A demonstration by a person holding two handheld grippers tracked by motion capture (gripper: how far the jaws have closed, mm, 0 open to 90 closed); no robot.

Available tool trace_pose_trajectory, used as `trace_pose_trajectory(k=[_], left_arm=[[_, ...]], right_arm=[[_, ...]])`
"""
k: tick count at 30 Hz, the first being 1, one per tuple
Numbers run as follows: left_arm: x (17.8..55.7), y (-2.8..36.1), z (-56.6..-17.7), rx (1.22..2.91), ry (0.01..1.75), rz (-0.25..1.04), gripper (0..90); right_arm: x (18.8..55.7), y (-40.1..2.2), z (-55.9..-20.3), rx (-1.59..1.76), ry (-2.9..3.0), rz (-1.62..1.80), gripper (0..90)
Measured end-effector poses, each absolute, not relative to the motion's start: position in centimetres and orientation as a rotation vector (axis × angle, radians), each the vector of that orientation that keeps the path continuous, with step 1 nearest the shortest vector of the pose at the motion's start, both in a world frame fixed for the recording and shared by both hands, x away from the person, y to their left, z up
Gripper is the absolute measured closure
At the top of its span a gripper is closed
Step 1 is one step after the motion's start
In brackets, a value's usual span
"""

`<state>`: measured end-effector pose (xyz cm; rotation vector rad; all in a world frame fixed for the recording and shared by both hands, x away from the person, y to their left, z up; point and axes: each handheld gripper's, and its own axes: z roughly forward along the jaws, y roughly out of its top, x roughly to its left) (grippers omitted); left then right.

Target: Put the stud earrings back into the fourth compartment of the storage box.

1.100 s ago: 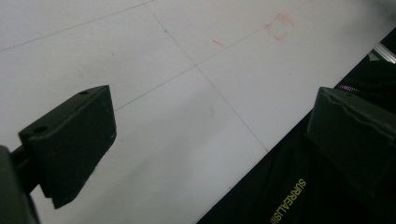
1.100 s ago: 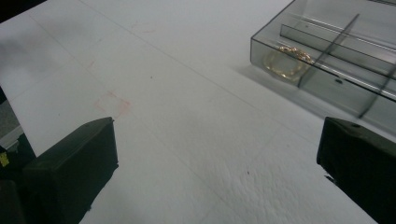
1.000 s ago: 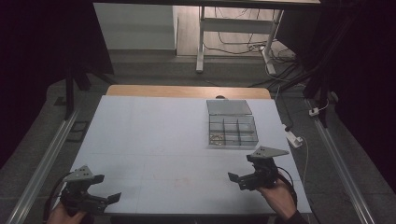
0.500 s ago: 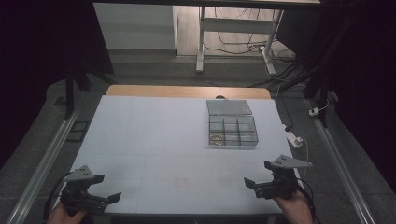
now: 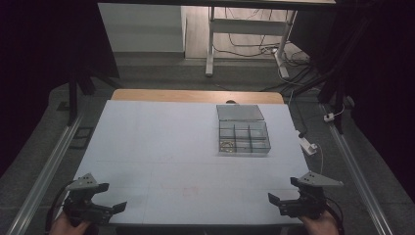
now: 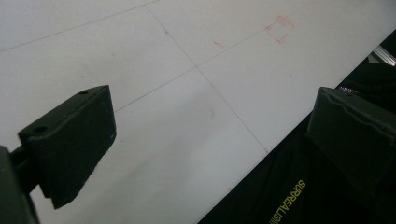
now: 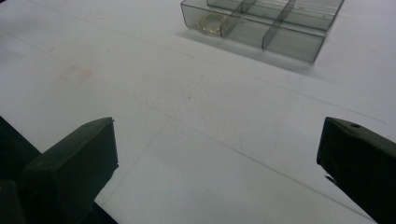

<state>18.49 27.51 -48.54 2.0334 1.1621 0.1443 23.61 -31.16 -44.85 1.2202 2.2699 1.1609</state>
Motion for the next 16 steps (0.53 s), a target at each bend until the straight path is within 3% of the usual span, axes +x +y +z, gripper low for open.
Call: trace_pose_trajectory(k=[16], left_arm=[[18.6, 27.5, -48.5, 2.034, 1.160, 0.146, 1.2]], right_arm=[[22.3, -31.7, -45.3, 1.256, 2.315, 1.041, 0.0]])
